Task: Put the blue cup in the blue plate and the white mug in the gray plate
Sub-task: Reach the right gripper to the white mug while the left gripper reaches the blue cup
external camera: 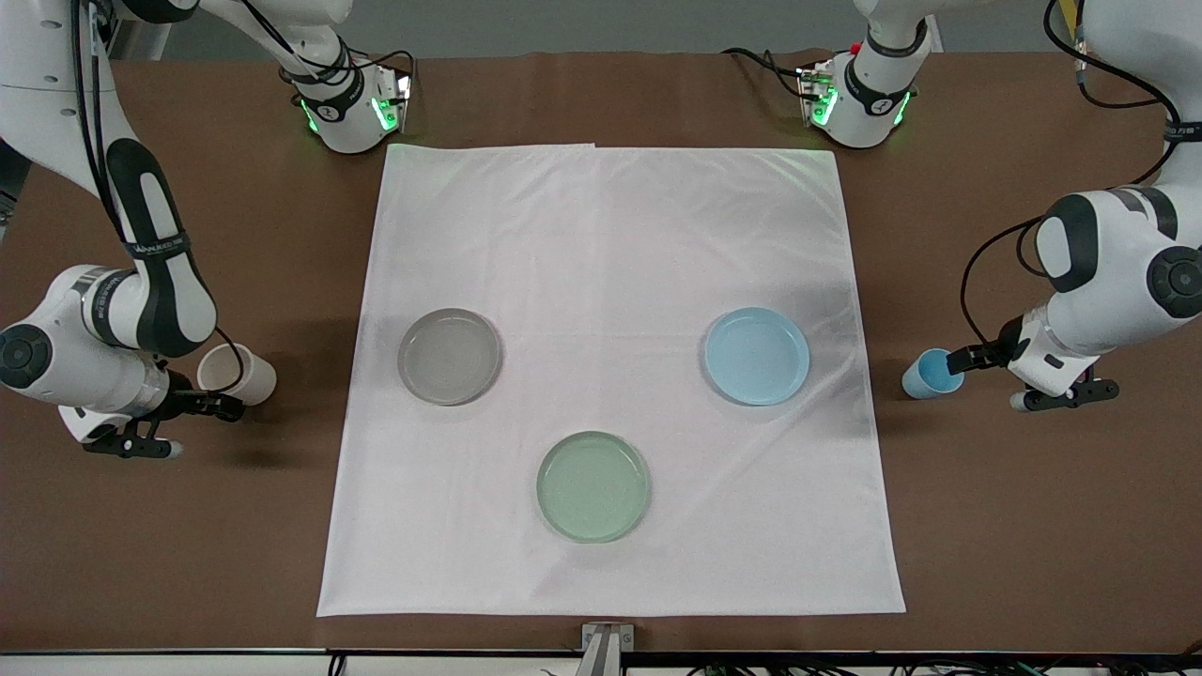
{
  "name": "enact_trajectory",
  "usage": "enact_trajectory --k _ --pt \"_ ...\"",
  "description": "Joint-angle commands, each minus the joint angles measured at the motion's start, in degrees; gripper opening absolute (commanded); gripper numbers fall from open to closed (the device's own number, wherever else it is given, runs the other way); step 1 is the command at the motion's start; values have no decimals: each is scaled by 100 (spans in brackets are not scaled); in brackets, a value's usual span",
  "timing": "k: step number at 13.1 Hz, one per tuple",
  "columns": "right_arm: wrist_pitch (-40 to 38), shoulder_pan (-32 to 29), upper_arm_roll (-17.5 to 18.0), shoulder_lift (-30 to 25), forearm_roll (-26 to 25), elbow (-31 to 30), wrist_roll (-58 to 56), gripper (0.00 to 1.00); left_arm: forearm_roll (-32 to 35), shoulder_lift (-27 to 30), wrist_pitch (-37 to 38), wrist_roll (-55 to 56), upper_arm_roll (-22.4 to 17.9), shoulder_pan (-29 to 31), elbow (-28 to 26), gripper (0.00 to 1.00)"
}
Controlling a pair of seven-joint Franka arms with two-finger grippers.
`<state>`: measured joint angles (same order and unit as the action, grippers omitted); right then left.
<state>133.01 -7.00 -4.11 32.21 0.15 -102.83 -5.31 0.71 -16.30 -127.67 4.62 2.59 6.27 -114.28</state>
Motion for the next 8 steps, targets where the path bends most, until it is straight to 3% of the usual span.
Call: enact_trajectory --k 1,8 --pt "225 -100 77 66 108 -53 -32 59 96 56 -83 74 22 -3 -86 85" --pt "217 -126 77 110 108 -97 -84 36 96 -198 -205 74 22 6 -148 81"
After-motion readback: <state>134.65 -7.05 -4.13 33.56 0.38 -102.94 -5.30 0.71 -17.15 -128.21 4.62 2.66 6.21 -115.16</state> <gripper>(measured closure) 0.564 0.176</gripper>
